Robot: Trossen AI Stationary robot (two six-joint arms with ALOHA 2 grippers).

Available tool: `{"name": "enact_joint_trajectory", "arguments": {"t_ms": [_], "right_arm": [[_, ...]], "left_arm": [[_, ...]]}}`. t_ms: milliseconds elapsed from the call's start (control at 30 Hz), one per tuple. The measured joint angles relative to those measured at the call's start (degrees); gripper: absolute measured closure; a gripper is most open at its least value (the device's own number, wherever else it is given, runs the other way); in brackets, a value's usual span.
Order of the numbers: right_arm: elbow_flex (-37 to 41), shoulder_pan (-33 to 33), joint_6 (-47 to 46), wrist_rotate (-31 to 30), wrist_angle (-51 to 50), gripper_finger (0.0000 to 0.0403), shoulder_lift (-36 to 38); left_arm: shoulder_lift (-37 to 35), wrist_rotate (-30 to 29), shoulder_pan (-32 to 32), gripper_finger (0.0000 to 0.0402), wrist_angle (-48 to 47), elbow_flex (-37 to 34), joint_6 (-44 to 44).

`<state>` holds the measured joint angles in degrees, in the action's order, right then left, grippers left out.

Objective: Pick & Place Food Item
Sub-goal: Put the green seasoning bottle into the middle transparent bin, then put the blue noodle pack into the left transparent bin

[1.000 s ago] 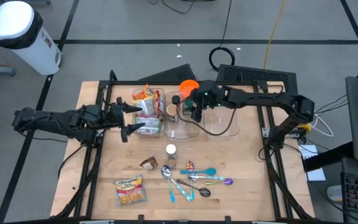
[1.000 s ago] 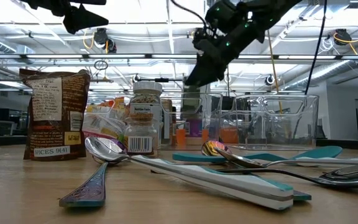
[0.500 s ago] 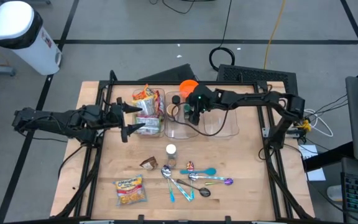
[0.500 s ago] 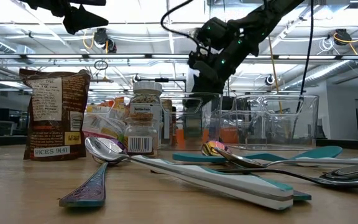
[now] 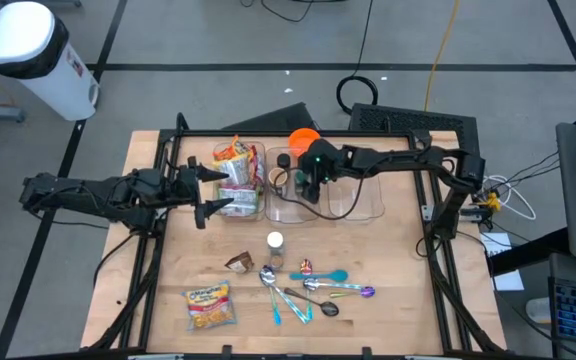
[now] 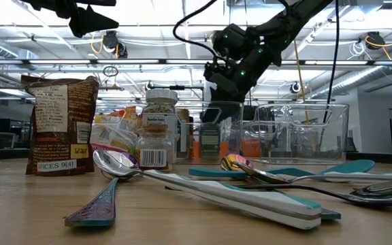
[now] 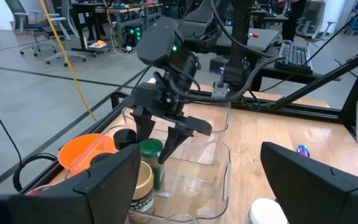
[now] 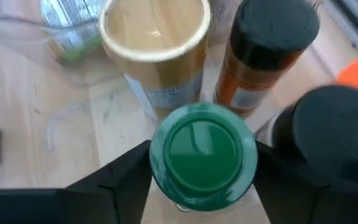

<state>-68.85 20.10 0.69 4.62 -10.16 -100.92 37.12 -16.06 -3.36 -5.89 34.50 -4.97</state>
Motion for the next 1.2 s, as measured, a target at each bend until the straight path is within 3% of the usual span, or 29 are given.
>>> {"name": "enact_joint_trajectory", "arguments": {"t_ms": [167,367,800,967,1200], "right_arm": [[0.2,0.0,0.0,0.0,-0.8,0.0131,-0.1],[0.2,0.0,0.5,0.0,-2.8,0.0133,1.8],[0.1,-1.5,-0.4,-0.1,-9.5,0.0136,16.1],[0.3,-6.0,-1.6,0.1,-13.3,0.0136,23.1],[6.2,-18.0,-1.1,0.2,-8.2,0.0137,30.3]], "left_arm": [[0.0,0.0,0.0,0.0070,0.0,0.0,0.0],[0.0,0.0,0.0,0.0063,0.0,0.0,0.0],[0.0,0.0,0.0,0.0060,-0.1,0.0,0.0],[0.0,0.0,0.0,0.0059,-0.1,0.0,0.0],[0.0,0.0,0.0,0.0068,0.0,0.0,-0.1]]}}
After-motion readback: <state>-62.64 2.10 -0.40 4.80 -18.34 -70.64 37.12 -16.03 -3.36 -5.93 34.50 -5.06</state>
